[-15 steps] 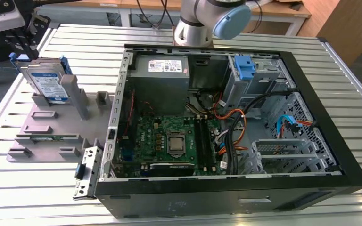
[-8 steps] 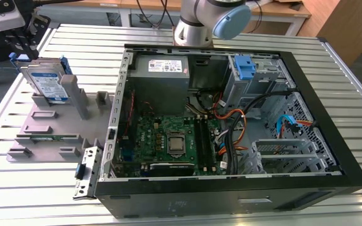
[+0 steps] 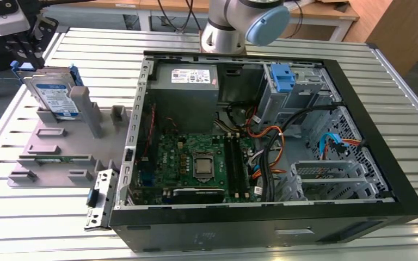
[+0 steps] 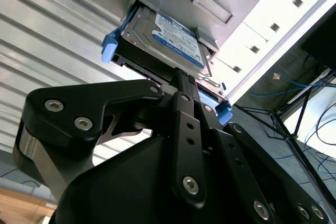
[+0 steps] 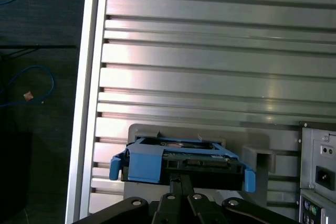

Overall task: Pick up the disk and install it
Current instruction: 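Pick up the disk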

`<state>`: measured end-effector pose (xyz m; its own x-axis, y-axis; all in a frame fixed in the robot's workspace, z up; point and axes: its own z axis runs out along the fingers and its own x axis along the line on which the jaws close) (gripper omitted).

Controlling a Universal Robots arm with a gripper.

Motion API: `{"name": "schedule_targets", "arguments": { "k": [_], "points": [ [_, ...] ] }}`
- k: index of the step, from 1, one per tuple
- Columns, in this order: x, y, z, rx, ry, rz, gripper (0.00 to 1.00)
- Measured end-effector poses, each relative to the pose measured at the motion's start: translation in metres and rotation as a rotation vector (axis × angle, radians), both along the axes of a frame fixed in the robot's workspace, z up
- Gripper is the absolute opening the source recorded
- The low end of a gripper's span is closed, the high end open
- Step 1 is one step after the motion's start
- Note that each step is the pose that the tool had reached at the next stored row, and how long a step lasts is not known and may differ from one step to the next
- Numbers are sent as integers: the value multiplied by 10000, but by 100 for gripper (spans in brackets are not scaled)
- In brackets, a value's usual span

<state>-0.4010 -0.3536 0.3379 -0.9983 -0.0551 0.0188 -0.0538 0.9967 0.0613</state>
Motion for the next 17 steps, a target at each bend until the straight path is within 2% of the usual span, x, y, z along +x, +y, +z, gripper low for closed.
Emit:
{"name": "schedule_targets", "arguments": {
  "k": [9,17],
  "points": [
    [0,0,0,0,0,529,11],
    [0,0,0,-1,0,669,11]
  ]
}}
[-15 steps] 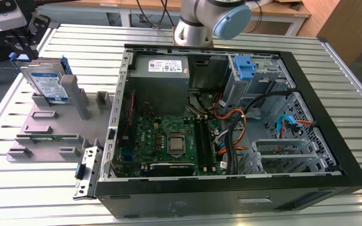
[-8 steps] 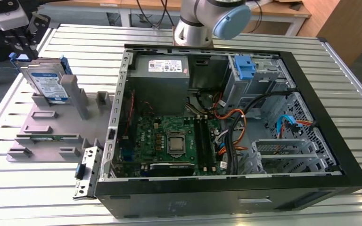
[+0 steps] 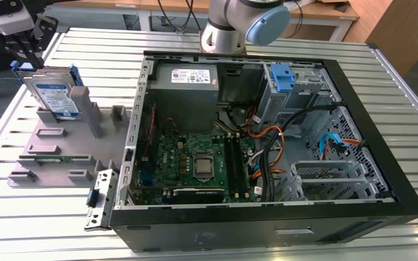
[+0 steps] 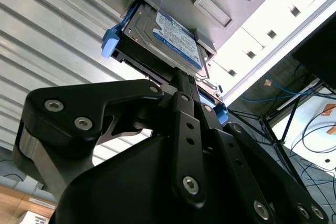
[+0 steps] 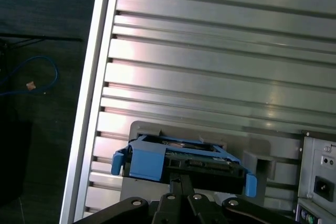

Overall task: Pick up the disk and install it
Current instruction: 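Pick up the disk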

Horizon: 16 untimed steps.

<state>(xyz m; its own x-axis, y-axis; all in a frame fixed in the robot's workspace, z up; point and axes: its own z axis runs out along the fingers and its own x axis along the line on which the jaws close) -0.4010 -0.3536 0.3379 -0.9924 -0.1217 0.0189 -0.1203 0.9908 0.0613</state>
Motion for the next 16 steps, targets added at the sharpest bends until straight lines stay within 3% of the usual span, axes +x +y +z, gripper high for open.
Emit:
{"name": "schedule_targets", "arguments": {
  "k": [16],
  "points": [
    [0,0,0,0,0,87,11]
  ]
}}
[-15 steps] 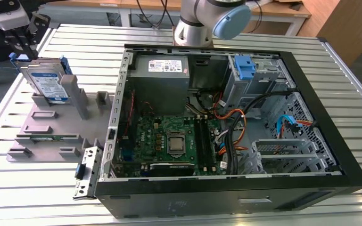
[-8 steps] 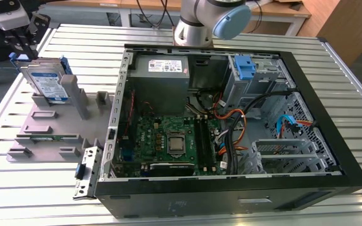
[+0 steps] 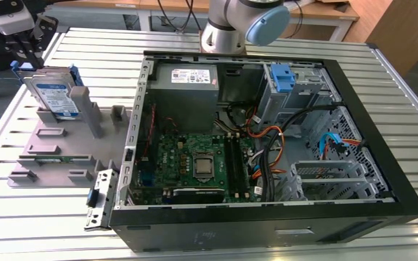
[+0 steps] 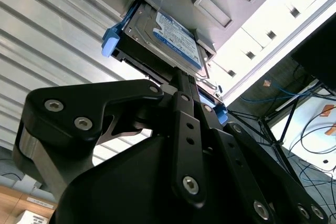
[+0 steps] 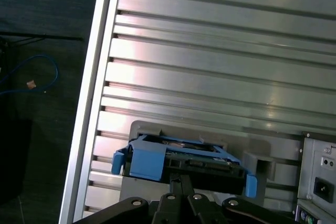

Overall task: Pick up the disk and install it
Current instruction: 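Pick up the disk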

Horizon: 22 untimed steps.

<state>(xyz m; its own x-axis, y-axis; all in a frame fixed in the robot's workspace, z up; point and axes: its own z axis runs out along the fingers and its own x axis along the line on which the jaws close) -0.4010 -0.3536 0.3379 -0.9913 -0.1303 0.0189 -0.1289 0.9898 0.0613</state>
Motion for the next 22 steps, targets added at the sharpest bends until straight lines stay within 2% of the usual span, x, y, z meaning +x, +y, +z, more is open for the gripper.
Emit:
{"name": "schedule_targets", "arguments": {
  "k": [11,22],
  "points": [
    [0,0,0,0,0,68,11],
    [0,0,0,0,-3,566,11]
  ]
}}
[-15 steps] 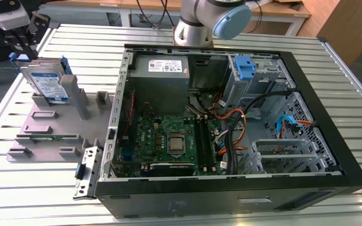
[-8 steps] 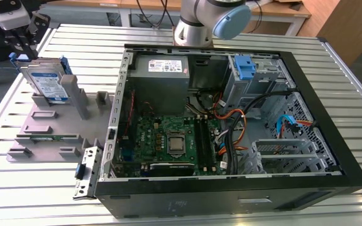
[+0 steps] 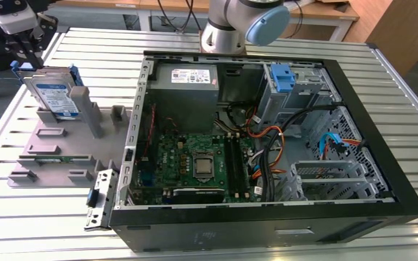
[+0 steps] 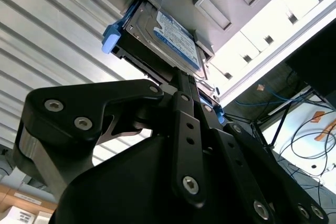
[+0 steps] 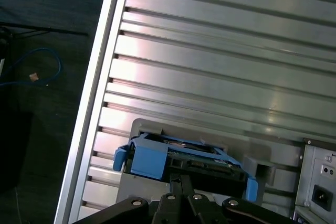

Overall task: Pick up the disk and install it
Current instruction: 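Pick up the disk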

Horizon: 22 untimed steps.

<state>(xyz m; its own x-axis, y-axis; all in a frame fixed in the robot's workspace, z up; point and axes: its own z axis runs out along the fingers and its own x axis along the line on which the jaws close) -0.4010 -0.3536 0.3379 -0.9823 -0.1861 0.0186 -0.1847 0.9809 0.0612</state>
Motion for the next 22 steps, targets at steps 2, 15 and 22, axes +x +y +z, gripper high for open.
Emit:
{"name": "schedule_targets", "arguments": {
  "k": [2,15,22],
  "points": [
    [0,0,0,0,0,78,11],
    [0,0,0,0,0,421,11],
    [0,0,-1,1,0,1101,11]
  ]
}}
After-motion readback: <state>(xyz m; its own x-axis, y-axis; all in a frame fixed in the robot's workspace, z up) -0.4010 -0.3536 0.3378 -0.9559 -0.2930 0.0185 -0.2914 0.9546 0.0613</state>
